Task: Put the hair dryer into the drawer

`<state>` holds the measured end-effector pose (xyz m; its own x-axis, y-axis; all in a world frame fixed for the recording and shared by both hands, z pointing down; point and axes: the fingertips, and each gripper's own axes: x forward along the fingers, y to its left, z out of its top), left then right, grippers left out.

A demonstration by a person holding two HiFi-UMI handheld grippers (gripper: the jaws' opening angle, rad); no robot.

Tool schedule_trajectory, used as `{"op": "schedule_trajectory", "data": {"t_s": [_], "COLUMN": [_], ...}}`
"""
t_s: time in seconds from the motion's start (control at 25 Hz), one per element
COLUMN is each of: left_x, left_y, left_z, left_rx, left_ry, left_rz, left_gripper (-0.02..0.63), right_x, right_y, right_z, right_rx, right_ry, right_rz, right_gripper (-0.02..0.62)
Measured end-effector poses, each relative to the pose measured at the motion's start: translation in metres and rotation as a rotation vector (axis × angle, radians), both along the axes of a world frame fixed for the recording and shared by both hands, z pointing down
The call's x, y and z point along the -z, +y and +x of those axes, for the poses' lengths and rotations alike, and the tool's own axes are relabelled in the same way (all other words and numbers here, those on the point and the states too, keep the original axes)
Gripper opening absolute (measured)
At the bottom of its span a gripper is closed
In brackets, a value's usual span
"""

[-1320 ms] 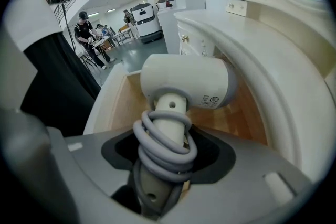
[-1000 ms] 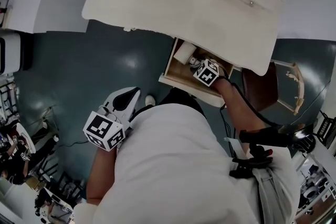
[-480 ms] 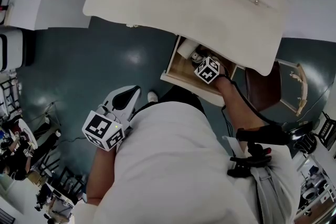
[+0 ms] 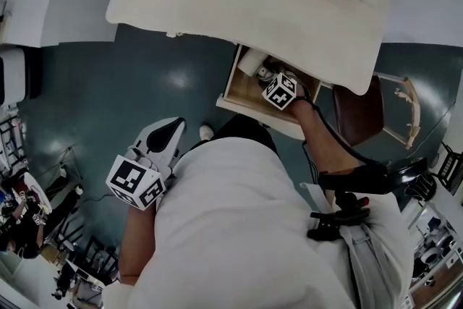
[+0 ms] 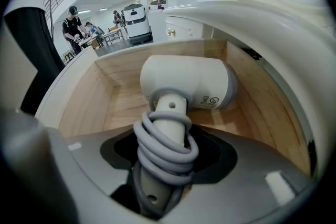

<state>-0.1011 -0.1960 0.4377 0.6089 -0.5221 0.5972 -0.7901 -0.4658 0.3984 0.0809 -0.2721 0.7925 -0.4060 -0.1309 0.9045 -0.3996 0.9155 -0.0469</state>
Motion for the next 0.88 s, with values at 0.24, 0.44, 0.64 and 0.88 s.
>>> {"op": "schedule_trajectory", "data": {"t_s": [0.24, 0.44, 0.64, 0.88], "left_x": [0.001, -0.002, -0.001, 0.002], "left_y": [0.003, 0.007, 0.011, 0.020], "left_z": [-0.004, -0.002, -0.007, -0.018], "left_rx": [0.005, 0.006, 0.005, 0.012], "left_ry": [0.001, 0.005, 0.004, 0.015], "left_rz": [0.007, 0.010, 0.014, 0.023], "left_gripper": [-0.003, -0.003, -0.003, -0.003], "right_x": [-0.002, -0.007, -0.006, 0.004], "right_y": [-0.003, -0.004, -0.008, -0.007], "right_z": [0.004, 0.010, 0.012, 0.008], "right_rx": [0.001, -0.001, -0.019, -0.029], "right_ry": [0.005, 0.016, 0.023, 0.027], "right_rz": [-0.012, -0.011, -0.015, 0.006], "right_gripper": [0.273, 0.278, 0.330, 0.330]}}
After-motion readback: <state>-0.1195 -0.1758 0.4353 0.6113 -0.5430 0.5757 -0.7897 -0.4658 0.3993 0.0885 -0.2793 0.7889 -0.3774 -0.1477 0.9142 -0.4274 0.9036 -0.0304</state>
